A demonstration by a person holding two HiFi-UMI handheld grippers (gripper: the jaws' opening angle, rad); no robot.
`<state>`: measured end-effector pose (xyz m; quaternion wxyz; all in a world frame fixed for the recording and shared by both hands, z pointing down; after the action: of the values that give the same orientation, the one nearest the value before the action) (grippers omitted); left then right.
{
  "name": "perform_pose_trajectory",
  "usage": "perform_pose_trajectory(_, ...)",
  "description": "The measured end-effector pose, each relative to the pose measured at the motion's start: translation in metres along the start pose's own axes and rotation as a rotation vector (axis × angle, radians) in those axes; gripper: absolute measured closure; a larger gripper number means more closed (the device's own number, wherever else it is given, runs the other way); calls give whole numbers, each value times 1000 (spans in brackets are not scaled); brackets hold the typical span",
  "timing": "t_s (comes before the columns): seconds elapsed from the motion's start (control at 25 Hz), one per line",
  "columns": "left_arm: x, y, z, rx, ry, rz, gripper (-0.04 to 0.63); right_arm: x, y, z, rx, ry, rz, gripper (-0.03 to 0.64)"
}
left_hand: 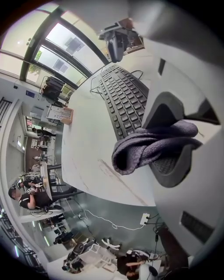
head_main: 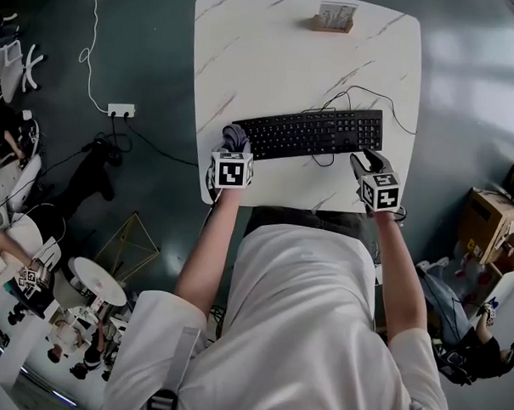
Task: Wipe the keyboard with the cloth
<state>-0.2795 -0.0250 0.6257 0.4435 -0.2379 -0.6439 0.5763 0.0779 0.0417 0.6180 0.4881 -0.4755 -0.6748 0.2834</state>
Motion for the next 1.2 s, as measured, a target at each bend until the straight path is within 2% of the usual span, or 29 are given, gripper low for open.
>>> perform_pose_trajectory(0.36,-9,-6,-16,-16,-20,5,469,3,3,-11,-24,28,4,456)
perform_pose_trajectory(0.52,-16,-9,-24,-34,2,3,469,5,6,-19,-45,43,12,456)
perform_pose_trajectory(0.8,-31,-14,-52,-9,1,0,469,4,13,-34,-69,48,14,456)
perform_pose_trajectory(1.0,-41,-19,-63,-13,27,-6,469,1,18,-44,-84,37,0,456)
perform_pose_trajectory(1.2,-47,-21,-73,-16,17,3,469,3,17,-53,-91,23,-1,456)
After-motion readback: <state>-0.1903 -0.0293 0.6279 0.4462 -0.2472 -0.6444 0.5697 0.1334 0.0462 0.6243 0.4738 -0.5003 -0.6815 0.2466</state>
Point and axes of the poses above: the fingertips, and each gripper's own axes: y backward along the fingers, z to its left, x out of its underside, the point moved 6 cm from there along y, backward along the fingers, and after that the axes turned 12 degrees about -y, right-handed, at the moved point
